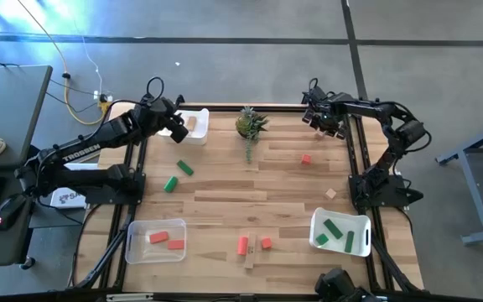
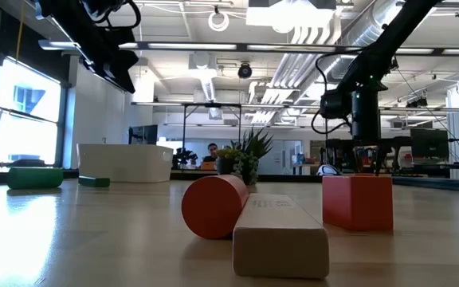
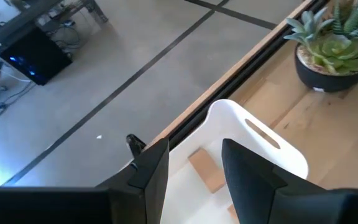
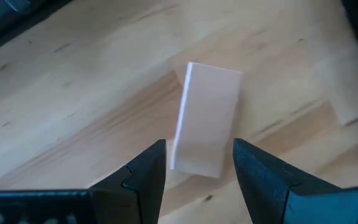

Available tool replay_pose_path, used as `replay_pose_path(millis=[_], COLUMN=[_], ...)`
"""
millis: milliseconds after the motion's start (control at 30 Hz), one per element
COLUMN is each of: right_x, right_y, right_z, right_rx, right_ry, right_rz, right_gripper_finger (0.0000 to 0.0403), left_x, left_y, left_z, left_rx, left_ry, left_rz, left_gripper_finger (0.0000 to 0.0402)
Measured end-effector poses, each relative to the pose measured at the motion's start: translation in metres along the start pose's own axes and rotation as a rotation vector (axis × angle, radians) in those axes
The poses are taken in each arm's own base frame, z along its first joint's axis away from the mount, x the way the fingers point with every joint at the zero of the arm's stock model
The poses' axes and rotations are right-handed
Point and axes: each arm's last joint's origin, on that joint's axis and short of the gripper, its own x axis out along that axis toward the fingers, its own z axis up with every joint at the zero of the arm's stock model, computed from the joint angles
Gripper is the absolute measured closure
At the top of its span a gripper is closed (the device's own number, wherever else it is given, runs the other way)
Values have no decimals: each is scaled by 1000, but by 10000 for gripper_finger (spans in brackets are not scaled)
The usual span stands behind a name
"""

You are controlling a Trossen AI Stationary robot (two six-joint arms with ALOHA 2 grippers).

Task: Sort & place blocks by color
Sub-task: Put the brown block into the top white bin

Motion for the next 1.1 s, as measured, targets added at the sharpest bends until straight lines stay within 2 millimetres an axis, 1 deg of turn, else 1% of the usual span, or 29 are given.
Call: replay_pose_path(millis=[267, 367, 433, 600, 767, 867, 967, 1100], right_x=[14, 15, 15, 15, 14, 10, 2, -13], right_y=[1, 1, 1, 1, 1, 6, 17, 35], right_z=[0, 0, 0, -1, -5, -10, -15, -22], right_rx=[11, 12, 12, -18, -111, -201, -291, -433], right_ry=[14, 14, 14, 21, 64, 147, 200, 221], right_rz=[-52, -57, -56, -64, -61, -12, 55, 151], right_gripper_finger=[231, 234, 246, 312, 313, 313, 313, 313], left_x=[1, 1, 1, 1, 1, 1, 1, 1], left_y=[2, 2, 2, 2, 1, 0, -1, -3], left_z=[0, 0, 0, 0, 0, 0, 0, 0], left_rx=[-8, -8, 0, 55, 53, 29, -54, -211], left_ry=[3, 3, 3, 2, -1, -5, -5, 4], left_rz=[-19, -19, -19, -19, -40, -79, -114, -181], left_gripper_finger=[266, 266, 266, 266, 266, 266, 266, 266])
